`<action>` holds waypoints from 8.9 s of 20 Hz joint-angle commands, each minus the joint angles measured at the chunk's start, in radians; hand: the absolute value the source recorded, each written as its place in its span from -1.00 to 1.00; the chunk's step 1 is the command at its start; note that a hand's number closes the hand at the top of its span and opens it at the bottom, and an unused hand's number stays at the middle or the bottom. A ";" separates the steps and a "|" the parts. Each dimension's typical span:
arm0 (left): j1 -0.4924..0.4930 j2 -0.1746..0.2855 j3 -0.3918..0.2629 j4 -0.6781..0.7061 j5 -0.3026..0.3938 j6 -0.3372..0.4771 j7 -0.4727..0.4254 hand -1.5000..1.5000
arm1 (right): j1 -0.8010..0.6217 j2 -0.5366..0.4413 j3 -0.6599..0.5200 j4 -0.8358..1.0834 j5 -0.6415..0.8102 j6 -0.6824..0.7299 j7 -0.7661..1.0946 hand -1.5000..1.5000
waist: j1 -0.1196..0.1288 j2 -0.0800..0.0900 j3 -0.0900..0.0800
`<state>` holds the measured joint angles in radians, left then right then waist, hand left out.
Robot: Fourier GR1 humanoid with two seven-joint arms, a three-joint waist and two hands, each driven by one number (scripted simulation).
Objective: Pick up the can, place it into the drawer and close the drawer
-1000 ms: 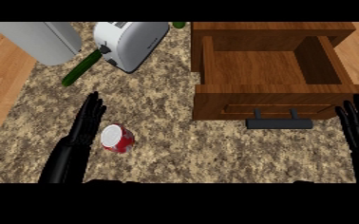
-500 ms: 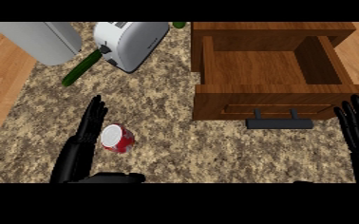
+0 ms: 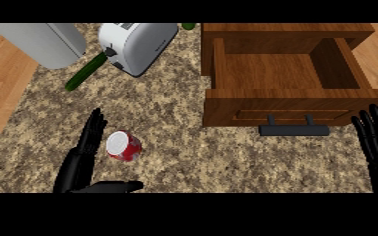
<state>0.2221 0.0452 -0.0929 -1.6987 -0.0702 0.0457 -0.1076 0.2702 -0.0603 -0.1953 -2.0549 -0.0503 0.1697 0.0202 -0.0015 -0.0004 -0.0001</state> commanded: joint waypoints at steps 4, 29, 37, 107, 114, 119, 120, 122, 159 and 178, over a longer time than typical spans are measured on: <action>-0.018 -0.014 0.018 0.169 -0.025 0.005 -0.134 -1.00 | 0.005 0.012 0.004 -0.043 0.003 0.015 0.034 -1.00 | 0.000 0.000 0.000; -0.154 0.037 0.163 0.476 0.043 -0.078 -0.257 -1.00 | -0.070 0.019 -0.059 0.034 0.003 0.017 0.008 -1.00 | 0.000 0.000 0.000; -0.247 0.033 0.187 0.619 0.036 -0.059 -0.323 -1.00 | 0.012 0.060 -0.001 -0.094 0.024 0.021 0.054 -1.00 | -0.002 0.000 0.000; -0.961 -0.045 -0.007 0.338 0.041 0.238 0.357 1.00 | 0.037 0.059 -0.069 -0.113 -0.039 0.031 0.035 -1.00 | -0.008 0.000 0.001; -1.231 -0.045 -0.101 0.516 0.096 0.385 0.399 1.00 | -0.002 0.055 -0.088 -0.112 -0.048 0.026 0.062 -1.00 | -0.019 0.002 0.001; -1.365 -0.045 -0.131 0.639 0.152 0.463 0.423 1.00 | 0.046 0.049 -0.107 -0.118 -0.073 0.074 0.034 -1.00 | -0.028 0.003 0.001; -1.375 -0.045 -0.110 0.707 0.166 0.430 0.331 1.00 | -0.010 0.030 -0.098 -0.091 -0.067 0.066 0.059 -1.00 | -0.027 0.006 0.001; -1.436 -0.045 -0.130 0.731 0.176 0.465 0.371 1.00 | 0.003 0.023 -0.109 -0.141 -0.089 0.057 0.122 -1.00 | -0.026 0.004 0.001; -1.666 -0.045 -0.433 1.323 0.538 0.589 0.089 1.00 | -0.143 0.042 -0.035 -0.074 -0.013 0.020 0.121 -1.00 | -0.118 0.031 0.003; -1.652 -0.045 -0.545 1.337 0.626 0.739 0.068 -1.00 | -0.217 -0.010 -0.066 -0.050 -0.022 0.025 0.129 -1.00 | -0.134 0.038 0.003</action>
<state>-1.4305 0.0001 -0.6315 -0.3674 0.5347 0.7592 -0.0298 0.0935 -0.0481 -0.2391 -2.1291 -0.0662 0.1951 0.1571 -0.1314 0.0318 0.0030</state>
